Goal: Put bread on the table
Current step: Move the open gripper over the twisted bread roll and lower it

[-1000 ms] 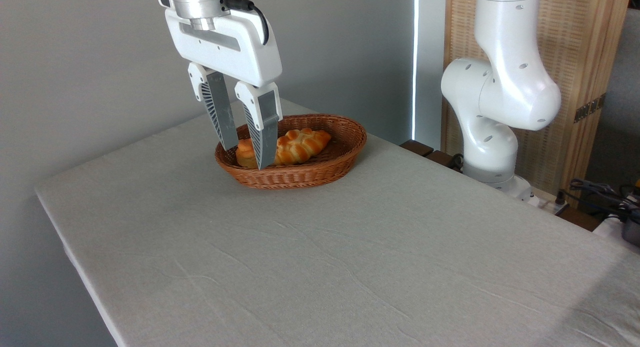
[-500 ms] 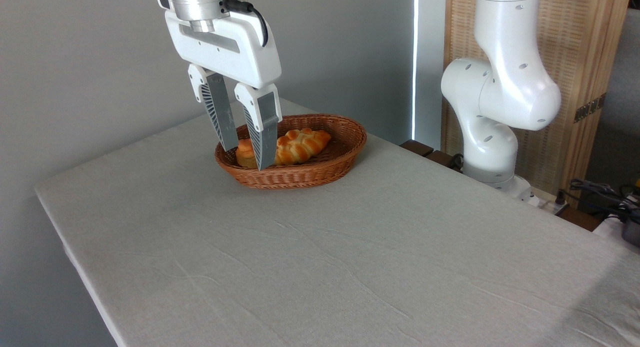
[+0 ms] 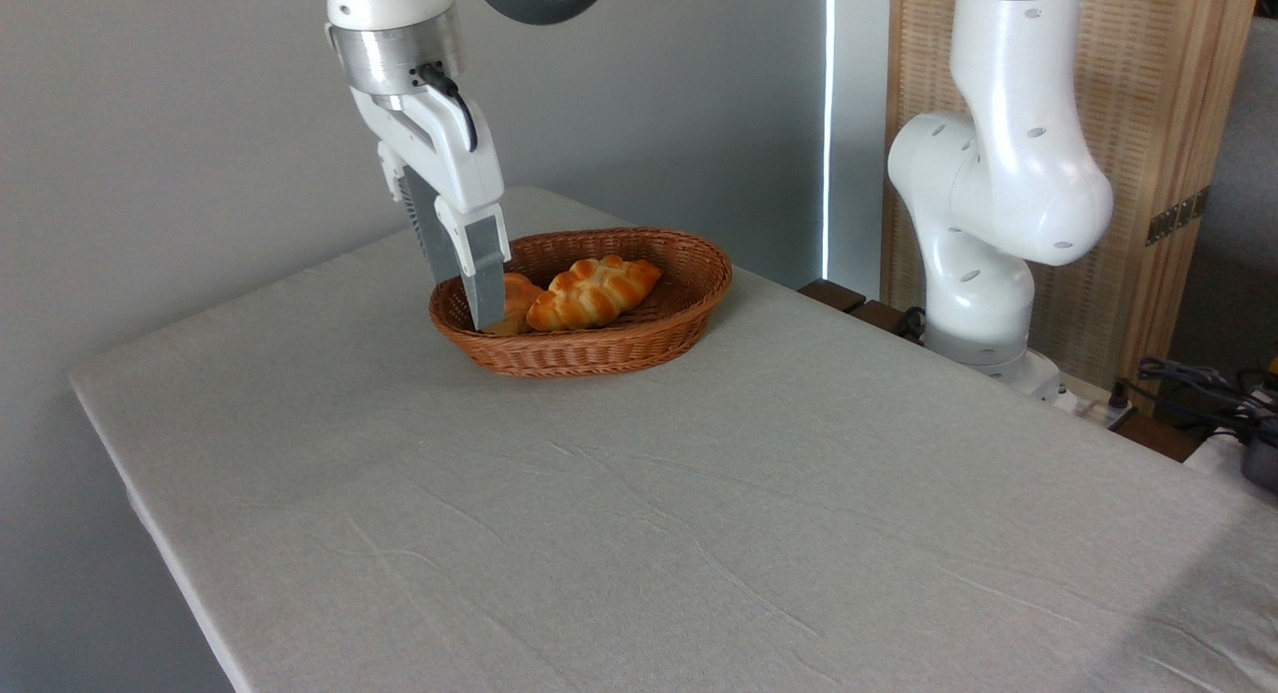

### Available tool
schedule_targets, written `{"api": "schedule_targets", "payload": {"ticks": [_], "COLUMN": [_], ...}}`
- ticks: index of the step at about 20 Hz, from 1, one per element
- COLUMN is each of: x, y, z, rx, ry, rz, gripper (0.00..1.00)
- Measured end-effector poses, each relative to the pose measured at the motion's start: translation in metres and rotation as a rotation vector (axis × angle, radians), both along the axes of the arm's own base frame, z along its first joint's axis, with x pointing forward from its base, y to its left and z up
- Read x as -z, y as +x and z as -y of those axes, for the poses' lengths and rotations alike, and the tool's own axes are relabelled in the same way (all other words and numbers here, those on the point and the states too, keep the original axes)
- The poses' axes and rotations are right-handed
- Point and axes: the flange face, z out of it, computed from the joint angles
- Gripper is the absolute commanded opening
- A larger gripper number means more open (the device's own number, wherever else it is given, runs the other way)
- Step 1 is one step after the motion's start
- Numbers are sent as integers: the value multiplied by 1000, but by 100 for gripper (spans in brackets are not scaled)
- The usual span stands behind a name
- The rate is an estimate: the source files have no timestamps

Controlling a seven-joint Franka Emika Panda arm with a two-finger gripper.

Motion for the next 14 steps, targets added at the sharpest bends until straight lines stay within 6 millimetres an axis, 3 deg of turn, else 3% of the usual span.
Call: {"api": "schedule_targets", "payload": {"ticks": [6,11,14], "x": [28,58,88], "y": [-78,-120,-147], "z": [48,81,100], "rx": [75,-58,-82], "ry": [-37,-72,-60], "rz": [-80,-129,-143], "gripper": [100,100,100]}}
